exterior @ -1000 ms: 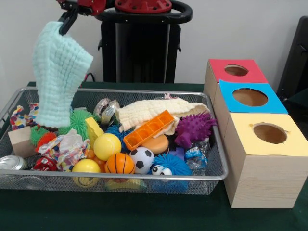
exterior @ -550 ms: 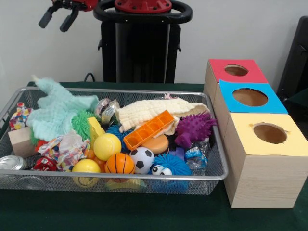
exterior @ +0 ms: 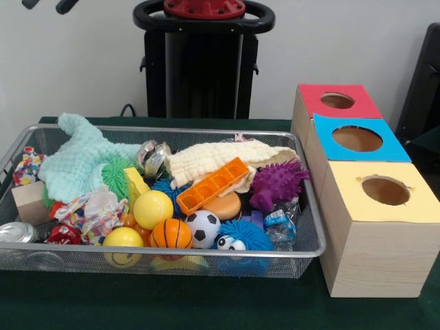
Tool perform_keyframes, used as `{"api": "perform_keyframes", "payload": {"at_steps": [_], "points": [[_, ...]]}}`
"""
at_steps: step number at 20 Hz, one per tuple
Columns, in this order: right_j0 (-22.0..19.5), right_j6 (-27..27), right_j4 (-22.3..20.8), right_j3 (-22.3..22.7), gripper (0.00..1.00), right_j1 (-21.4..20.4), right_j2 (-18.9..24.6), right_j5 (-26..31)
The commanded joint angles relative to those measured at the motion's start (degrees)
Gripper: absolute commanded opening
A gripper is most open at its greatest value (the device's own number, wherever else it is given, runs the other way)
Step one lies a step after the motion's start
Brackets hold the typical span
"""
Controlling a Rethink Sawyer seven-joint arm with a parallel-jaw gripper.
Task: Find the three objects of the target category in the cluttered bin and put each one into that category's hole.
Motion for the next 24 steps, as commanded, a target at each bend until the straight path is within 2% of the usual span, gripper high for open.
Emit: {"api": "perform_keyframes", "payload": {"at_steps": [1, 3, 5, 8, 11, 13, 15, 18, 20, 24], "points": [[1.1, 9.8, -2.3, -3.7, 1.0, -2.3, 6.0, 4.1], [1.5, 11.7, -4.1, -3.3, 1.0, -4.7, 8.2, 9.0], [0.1, 15.4, -8.3, -3.4, 1.0, -7.9, 13.9, 16.6], [-5.6, 20.8, -14.5, -2.1, 1.0, -10.6, 27.1, 27.0], [-12.7, 22.1, -15.9, -0.4, 1.0, -10.1, 41.0, 34.2], [-16.5, 20.3, -14.9, 0.5, 1.0, -9.0, 48.0, 37.8], [-18.6, 18.8, -13.1, 1.1, 1.0, -8.6, 51.1, 39.3], [-24.7, 13.6, -8.8, 2.6, 1.0, -7.9, 59.9, 46.6], [-26.7, 11.2, -5.7, 3.5, 1.0, -7.1, 62.7, 49.7], [-29.0, 8.0, -0.7, 5.5, 1.0, -11.1, 67.5, 54.3]]}}
